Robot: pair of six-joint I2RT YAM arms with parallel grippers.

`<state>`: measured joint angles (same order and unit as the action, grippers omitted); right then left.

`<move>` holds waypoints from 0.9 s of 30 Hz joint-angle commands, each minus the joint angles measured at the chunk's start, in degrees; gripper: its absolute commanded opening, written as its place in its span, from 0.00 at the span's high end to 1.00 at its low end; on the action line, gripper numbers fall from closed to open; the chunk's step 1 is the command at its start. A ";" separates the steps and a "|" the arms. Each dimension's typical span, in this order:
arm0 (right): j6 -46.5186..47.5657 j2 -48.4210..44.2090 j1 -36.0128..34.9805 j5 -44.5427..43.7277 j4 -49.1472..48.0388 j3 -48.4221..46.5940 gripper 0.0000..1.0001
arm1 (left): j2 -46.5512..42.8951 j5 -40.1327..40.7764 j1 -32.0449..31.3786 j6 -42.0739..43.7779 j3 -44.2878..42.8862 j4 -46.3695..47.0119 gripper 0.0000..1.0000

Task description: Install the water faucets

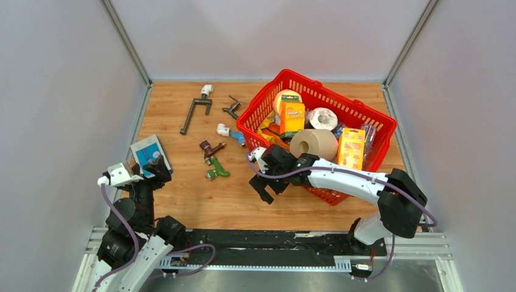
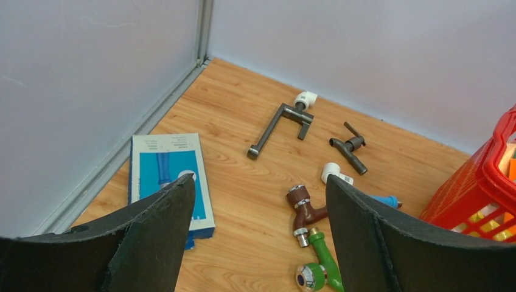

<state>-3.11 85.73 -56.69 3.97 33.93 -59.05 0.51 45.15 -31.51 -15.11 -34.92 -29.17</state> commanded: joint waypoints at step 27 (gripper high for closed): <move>-8.49 13.93 36.82 -24.00 -22.15 -18.55 0.00 | -5.79 0.12 0.04 -1.23 -1.12 -0.54 0.14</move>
<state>-9.02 97.56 -21.56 -10.94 17.30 -70.65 0.49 45.17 -31.51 -15.97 -34.92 -30.65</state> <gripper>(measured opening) 0.998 0.860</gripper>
